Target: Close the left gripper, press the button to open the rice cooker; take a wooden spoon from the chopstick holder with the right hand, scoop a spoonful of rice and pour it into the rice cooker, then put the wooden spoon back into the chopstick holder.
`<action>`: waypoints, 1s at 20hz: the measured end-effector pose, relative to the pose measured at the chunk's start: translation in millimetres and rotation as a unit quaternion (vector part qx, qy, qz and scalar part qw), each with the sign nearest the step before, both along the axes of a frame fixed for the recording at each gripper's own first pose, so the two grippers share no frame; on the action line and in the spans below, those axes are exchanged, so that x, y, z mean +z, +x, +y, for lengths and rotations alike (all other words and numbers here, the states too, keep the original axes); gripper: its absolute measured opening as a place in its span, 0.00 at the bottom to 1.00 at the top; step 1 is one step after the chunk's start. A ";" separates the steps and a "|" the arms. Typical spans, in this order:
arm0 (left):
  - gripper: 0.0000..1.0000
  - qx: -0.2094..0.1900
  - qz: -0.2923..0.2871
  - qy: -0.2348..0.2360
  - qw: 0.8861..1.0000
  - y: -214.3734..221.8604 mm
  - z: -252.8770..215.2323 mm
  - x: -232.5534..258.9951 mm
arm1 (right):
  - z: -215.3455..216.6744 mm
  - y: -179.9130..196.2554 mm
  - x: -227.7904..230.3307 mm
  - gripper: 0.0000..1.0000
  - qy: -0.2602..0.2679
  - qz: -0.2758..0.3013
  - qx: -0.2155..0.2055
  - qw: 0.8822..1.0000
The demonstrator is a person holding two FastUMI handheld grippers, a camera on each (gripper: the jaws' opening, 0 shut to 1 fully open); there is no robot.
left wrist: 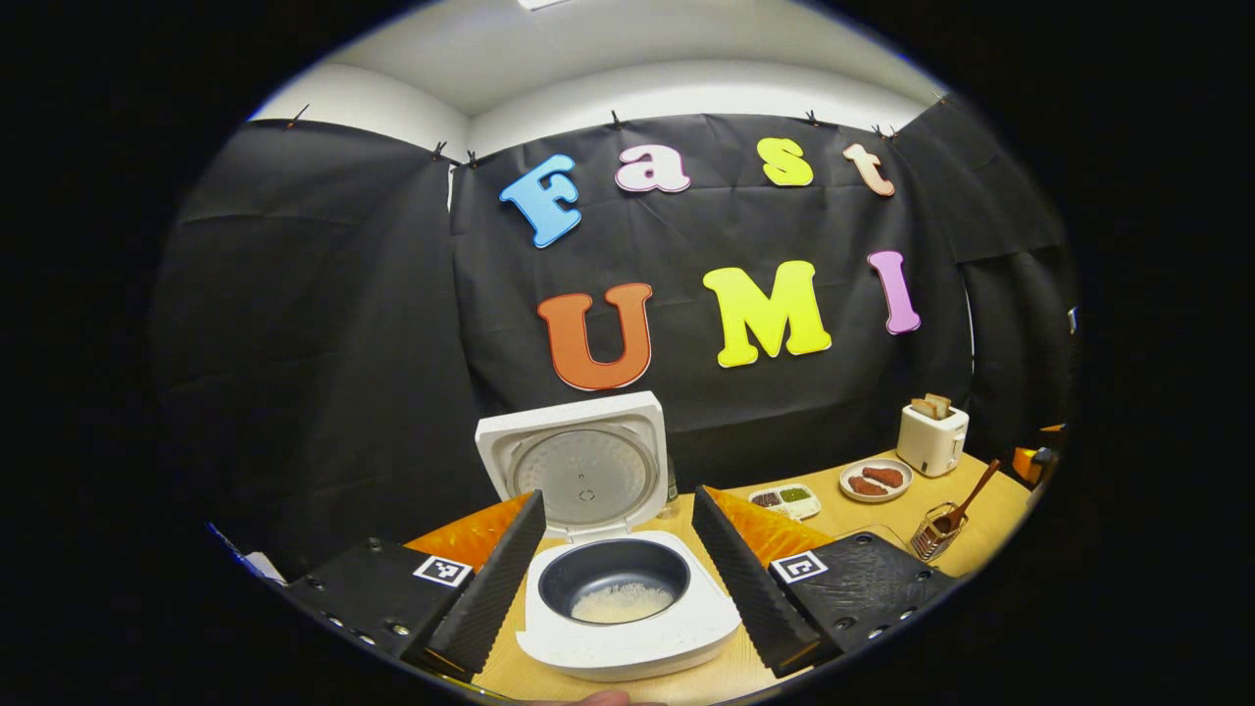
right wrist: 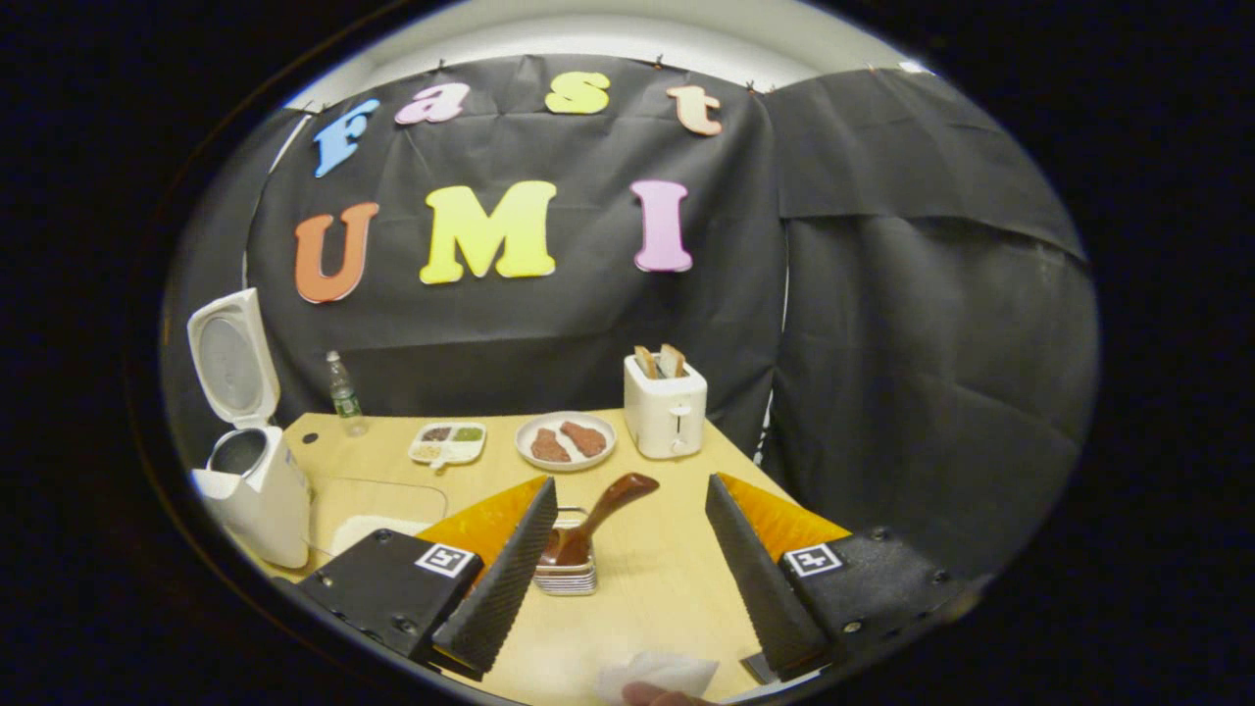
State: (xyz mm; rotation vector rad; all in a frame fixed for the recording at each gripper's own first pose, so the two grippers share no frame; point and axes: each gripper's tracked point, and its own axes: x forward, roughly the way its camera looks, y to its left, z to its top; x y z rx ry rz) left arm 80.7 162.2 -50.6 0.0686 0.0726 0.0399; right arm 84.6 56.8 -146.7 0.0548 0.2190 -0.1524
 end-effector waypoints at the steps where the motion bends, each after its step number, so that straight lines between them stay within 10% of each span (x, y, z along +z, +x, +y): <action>1: 0.95 0.000 -0.005 -0.003 1.000 4.7 0.9 6.1 | 14.5 -14.8 16.4 0.99 -0.004 -0.007 0.014 1.000; 9: 0.95 0.009 -0.043 -0.023 0.999 87.6 21.4 85.3 | 90.8 -71.5 70.5 1.00 -0.019 -0.014 0.087 0.996; 20: 0.96 0.091 0.195 -0.073 0.974 235.8 86.1 -2.8 | 111.3 -82.9 70.5 1.00 -0.038 0.002 0.122 0.992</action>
